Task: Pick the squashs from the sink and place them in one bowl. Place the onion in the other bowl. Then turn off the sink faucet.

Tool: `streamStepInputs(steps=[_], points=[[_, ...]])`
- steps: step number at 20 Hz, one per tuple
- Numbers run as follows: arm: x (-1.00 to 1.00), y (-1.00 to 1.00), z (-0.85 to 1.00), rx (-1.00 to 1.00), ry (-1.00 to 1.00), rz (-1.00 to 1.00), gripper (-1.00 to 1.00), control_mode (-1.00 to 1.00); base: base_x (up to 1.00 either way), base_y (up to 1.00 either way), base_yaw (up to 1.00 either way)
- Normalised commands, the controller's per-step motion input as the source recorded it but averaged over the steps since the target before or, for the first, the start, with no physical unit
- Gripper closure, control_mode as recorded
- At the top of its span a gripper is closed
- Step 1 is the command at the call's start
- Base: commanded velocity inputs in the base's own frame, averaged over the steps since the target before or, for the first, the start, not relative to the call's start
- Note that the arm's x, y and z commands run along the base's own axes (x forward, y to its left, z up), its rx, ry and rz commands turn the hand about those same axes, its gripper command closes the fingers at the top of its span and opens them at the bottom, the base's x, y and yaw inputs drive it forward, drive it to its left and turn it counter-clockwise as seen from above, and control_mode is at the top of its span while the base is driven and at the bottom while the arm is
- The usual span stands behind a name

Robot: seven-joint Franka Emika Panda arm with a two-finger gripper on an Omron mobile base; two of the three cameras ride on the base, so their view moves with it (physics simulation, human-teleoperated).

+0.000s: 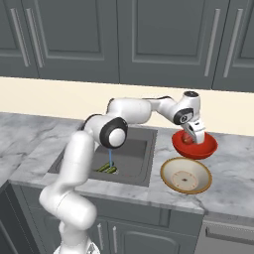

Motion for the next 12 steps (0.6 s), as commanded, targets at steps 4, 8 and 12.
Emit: streamStepInputs(steps=[4, 8, 12], points=[[0.1, -0.11, -0.33, -0.01, 0.05, 0.05, 1.0, -1.0, 0.0, 0.0, 0.0], [0.05, -0.1, -0.32, 0.0, 0.05, 0.05, 1.0, -1.0, 0.0, 0.0, 0.0], [0.04, -0.11, -0.34, 0.0, 0.05, 0.05, 1.0, -1.0, 0.0, 0.0, 0.0]])
